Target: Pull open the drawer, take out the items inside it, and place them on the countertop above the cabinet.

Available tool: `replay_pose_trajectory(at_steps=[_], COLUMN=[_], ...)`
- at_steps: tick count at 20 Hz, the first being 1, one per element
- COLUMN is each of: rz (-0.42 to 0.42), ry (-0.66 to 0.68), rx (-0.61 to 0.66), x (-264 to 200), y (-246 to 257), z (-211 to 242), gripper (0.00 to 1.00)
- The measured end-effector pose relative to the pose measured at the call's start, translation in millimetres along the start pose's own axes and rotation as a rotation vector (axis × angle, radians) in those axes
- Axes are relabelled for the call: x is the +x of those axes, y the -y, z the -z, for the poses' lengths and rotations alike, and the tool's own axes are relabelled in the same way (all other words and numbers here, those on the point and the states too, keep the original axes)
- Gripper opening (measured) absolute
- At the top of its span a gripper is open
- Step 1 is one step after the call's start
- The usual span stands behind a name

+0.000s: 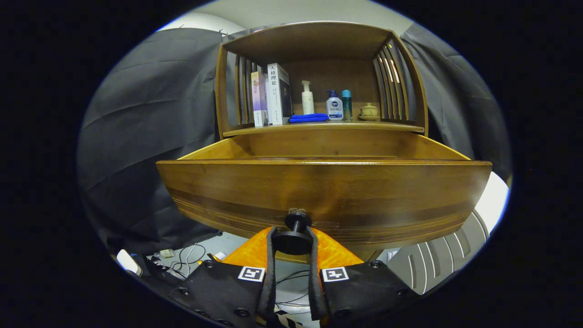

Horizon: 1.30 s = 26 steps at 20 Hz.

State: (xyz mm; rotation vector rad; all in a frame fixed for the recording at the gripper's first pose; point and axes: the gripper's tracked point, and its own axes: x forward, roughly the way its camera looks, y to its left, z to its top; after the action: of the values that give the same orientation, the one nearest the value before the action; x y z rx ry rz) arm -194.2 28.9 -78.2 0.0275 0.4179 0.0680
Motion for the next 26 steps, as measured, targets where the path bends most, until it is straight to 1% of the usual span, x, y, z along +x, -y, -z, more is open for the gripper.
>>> replay_pose_trajectory(at_steps=[2, 4, 8, 11, 12, 16, 22, 26], rz=[-0.02, -0.061, -0.078, -0.096, -0.105, -0.126, -0.197, -0.236], ry=[0.012, 0.045, 0.147, 0.23, 0.247, 0.269, 0.235, 0.16], rx=[0.022, 0.03, -0.032, -0.079, -0.088, -0.105, -0.134, -0.12], x=[-7, -15, -31, -44, -47, -47, -28, -6], y=[-2, -9, -11, -15, -17, -16, -10, -5], z=[-6, -18, -51, -85, -93, -128, -182, -201], gripper=[0.48, 0.64, 0.97, 0.97, 0.99, 0.99, 0.99, 0.99])
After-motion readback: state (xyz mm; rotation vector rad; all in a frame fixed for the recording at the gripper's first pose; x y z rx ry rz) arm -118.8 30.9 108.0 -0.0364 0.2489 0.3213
